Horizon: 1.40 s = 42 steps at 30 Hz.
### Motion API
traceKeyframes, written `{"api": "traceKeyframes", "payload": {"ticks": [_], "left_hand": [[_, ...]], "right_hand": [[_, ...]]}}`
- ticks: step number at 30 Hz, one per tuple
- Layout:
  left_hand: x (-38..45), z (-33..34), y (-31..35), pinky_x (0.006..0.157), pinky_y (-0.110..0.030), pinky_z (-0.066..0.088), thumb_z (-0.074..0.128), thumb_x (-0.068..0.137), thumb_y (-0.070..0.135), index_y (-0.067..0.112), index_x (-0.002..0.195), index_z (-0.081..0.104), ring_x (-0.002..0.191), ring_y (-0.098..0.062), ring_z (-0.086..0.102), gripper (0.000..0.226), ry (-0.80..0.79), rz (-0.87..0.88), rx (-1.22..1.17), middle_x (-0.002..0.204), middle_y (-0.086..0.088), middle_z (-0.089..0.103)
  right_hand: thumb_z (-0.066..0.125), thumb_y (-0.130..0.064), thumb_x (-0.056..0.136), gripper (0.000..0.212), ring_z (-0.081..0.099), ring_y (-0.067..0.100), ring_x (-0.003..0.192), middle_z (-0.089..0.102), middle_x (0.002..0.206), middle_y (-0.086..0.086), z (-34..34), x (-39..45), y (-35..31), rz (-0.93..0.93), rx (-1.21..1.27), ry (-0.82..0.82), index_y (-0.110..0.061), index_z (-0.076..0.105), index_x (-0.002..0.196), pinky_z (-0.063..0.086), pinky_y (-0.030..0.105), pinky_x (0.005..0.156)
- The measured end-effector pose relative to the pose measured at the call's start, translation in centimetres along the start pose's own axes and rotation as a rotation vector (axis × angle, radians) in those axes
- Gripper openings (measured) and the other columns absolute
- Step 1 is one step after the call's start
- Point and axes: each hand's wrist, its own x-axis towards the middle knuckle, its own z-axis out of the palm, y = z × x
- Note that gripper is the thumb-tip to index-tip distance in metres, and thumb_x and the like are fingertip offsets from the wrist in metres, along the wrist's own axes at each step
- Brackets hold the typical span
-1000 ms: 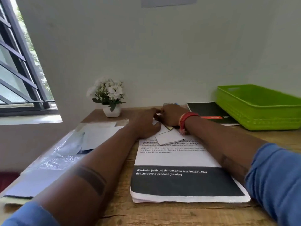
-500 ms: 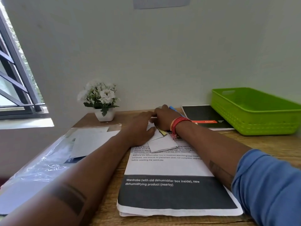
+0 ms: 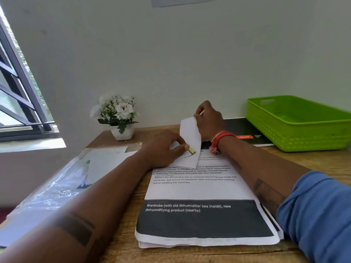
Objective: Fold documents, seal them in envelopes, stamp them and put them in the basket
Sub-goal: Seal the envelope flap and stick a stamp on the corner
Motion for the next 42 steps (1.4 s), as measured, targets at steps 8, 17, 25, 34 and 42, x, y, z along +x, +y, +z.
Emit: {"api": "traceKeyframes", "payload": {"ticks": [8,17,25,34,42], "left_hand": [[-0.7,0.3,0.3,0.115,-0.043,0.033,0.044,0.072,0.091,0.038,0.135,0.056,0.134,-0.011,0.044,0.083,-0.143,0.0,0.02,0.146,0.011,0.051],[-0.7,0.2,0.5,0.109,-0.039,0.038,0.057,0.08,0.077,0.043,0.12,0.056,0.128,-0.009,0.044,0.053,-0.087,-0.041,-0.028,0.14,0.013,0.052],[-0.3,0.5,0.2,0.093,-0.026,0.035,0.065,0.078,0.073,0.041,0.116,0.053,0.116,-0.003,0.044,0.051,-0.052,-0.069,-0.043,0.137,0.014,0.05],[-0.4,0.3,0.7,0.09,-0.025,0.035,0.069,0.08,0.066,0.037,0.115,0.054,0.111,-0.005,0.045,0.047,-0.028,-0.055,-0.02,0.13,0.013,0.054],[-0.3,0.4,0.7,0.089,-0.025,0.034,0.067,0.082,0.066,0.036,0.116,0.054,0.11,-0.005,0.044,0.048,-0.016,-0.065,-0.007,0.131,0.012,0.052]], "right_hand": [[0.066,-0.026,0.089,0.042,0.059,0.016,0.09,0.061,0.102,-0.003,-2.8,-2.7,0.6,-0.058,-0.074,-0.313,-0.029,0.053,0.129,0.039,0.023,0.075],[0.049,-0.008,0.096,0.029,0.057,0.012,0.074,0.069,0.107,-0.002,-3.3,-2.5,-0.3,-0.012,-0.046,-0.119,-0.019,0.076,0.099,0.048,0.023,0.074],[0.064,-0.021,0.094,0.01,0.063,0.011,0.049,0.072,0.085,-0.005,-3.4,-3.0,0.0,0.113,0.029,-0.403,-0.018,0.073,0.098,0.045,0.016,0.043],[0.06,-0.014,0.095,0.022,0.062,0.02,0.109,0.067,0.12,0.003,-3.7,-1.5,0.1,0.099,0.106,0.18,-0.015,0.069,0.115,0.034,0.011,0.079],[0.061,-0.012,0.095,0.024,0.06,0.023,0.115,0.064,0.126,0.006,-3.1,-2.3,0.1,0.034,0.023,0.054,-0.014,0.067,0.119,0.041,0.019,0.09]]}}
